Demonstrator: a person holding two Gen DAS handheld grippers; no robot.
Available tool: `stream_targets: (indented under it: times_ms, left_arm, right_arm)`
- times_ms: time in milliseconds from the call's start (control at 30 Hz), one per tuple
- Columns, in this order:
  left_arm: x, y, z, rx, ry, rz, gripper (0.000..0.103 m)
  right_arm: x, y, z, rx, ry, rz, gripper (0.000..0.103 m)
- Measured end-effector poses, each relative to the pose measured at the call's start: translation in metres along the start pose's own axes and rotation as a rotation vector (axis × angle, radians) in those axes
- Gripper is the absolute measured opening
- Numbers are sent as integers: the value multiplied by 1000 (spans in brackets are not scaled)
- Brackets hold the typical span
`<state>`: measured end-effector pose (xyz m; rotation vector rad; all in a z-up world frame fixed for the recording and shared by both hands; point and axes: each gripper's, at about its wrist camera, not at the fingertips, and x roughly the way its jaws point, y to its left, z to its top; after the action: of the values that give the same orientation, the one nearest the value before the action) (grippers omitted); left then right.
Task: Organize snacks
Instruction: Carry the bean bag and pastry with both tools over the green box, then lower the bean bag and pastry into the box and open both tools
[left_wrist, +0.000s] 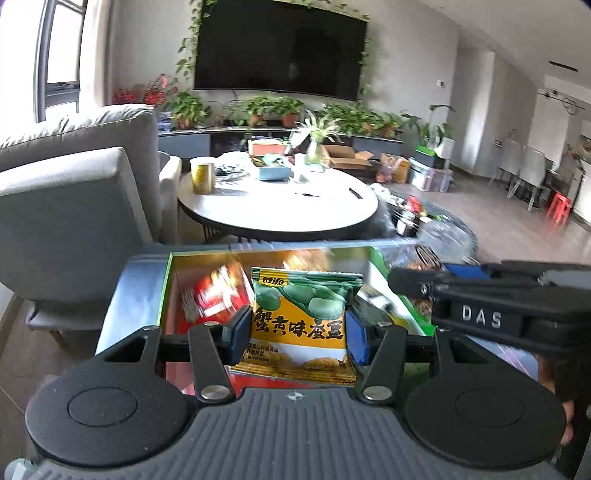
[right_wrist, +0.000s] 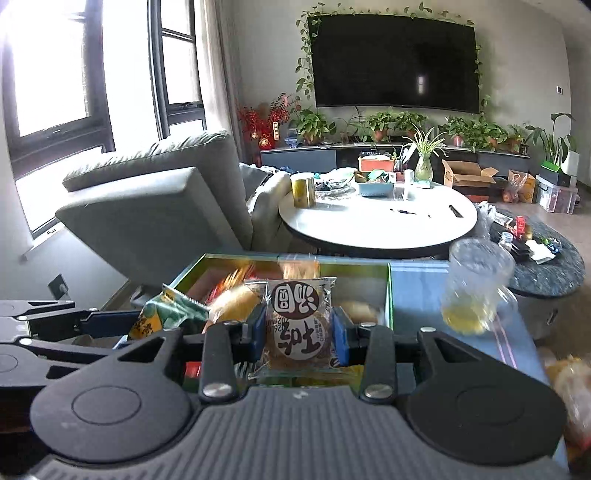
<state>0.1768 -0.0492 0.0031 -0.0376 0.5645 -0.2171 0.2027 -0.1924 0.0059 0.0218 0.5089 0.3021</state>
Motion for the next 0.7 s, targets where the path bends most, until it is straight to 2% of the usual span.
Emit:
stream_targets:
  times_ms: [133,300,367,533,667,700]
  left_arm:
    - [35,14,13,-16,12,31,50]
    - [63,24,15,-12,41,60,52]
    - [64,23,11,-6,41,69,61]
    - [60,24,7,-17,49,83,66]
    - [42,17,1,-7,41,121,80]
    - [35,13,-2,1,36,129,81]
  right_arm:
    - [32,-8,11,28,22,-8,66]
    - [55,-13,8,52,35,-14,66]
    - [57,-12,7,58,28,-14,66]
    - [50,-10,6,71,20,-22,66]
    - [32,-8,6,93,19,-20,66]
    - [28,-7,8,100,13,-15,67]
